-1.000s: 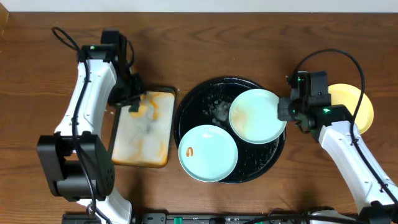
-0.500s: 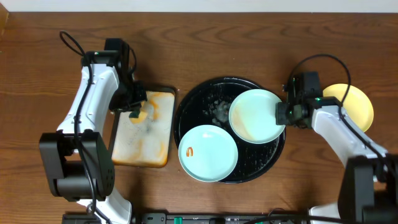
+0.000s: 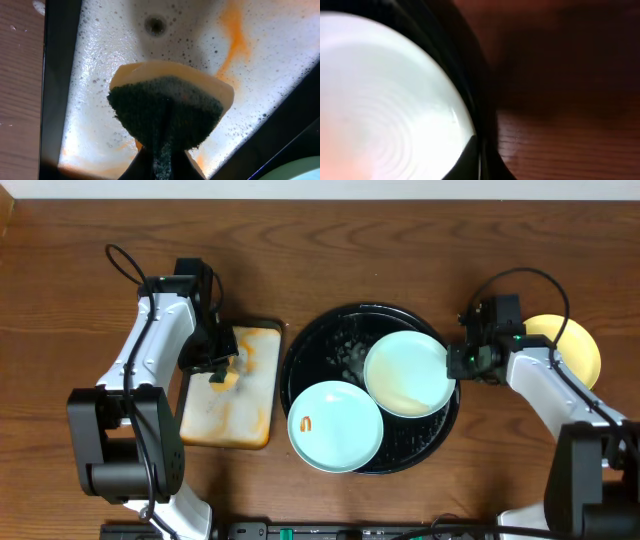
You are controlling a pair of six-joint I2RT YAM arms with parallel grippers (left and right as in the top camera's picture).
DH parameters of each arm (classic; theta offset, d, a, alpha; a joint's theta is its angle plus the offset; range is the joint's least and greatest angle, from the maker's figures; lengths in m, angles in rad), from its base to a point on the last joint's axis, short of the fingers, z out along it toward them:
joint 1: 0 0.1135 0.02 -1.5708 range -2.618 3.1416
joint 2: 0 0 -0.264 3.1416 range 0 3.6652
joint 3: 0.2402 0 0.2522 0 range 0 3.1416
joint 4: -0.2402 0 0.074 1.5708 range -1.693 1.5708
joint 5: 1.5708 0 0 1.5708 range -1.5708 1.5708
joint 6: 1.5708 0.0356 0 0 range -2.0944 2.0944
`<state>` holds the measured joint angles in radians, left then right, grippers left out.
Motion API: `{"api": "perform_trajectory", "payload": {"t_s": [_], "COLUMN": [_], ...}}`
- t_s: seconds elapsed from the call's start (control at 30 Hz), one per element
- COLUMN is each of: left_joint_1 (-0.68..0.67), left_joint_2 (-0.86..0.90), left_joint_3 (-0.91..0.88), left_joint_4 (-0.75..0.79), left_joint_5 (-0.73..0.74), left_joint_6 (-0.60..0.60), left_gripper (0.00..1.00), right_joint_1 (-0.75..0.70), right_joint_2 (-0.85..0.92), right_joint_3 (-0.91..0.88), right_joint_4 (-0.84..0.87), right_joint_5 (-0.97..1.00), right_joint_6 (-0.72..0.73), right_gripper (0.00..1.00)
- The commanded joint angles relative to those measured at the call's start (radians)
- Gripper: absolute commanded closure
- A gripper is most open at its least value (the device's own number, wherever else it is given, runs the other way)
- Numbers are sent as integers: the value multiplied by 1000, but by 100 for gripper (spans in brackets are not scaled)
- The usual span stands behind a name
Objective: Clean dirty plates on tray and stack at the side
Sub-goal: 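Lift the larger light-blue plate off the black tray with the right gripper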
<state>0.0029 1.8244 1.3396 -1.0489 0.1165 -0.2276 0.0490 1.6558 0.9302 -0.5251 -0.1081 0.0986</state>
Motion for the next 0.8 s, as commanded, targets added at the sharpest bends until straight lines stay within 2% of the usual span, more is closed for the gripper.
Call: {"api": "perform_trajectory", "payload": {"t_s": [0.0,0.23,0.27,0.33,0.47,0.77], "left_joint_1": [1,1,1,1,1,1], "left_joint_2": [3,3,3,3,3,3], "left_joint_3": [-1,-1,-1,-1,-1,-1], "left_joint_4": [-2,5,5,5,8,8], "left_joint_5": [-16,-16,-16,-16,-16,-16], "left_joint_6": [13,13,13,13,13,13], "left_gripper": [92,91,91,91,91,91], "right_joint_1": [-13,-8,-5,2,16,17], "right_joint_2": [-60,-138,-137,-127,-107,-8], "right_joint_3": [12,13,12,12,11,11], "right_joint_4": [8,-12,-31,-63,-87,-77], "right_joint_5": [29,21,21,5,-69,-60], "right_joint_6": [8,7,4,-4,-44,-9], "right_gripper": [99,98,91,82,75,82]}}
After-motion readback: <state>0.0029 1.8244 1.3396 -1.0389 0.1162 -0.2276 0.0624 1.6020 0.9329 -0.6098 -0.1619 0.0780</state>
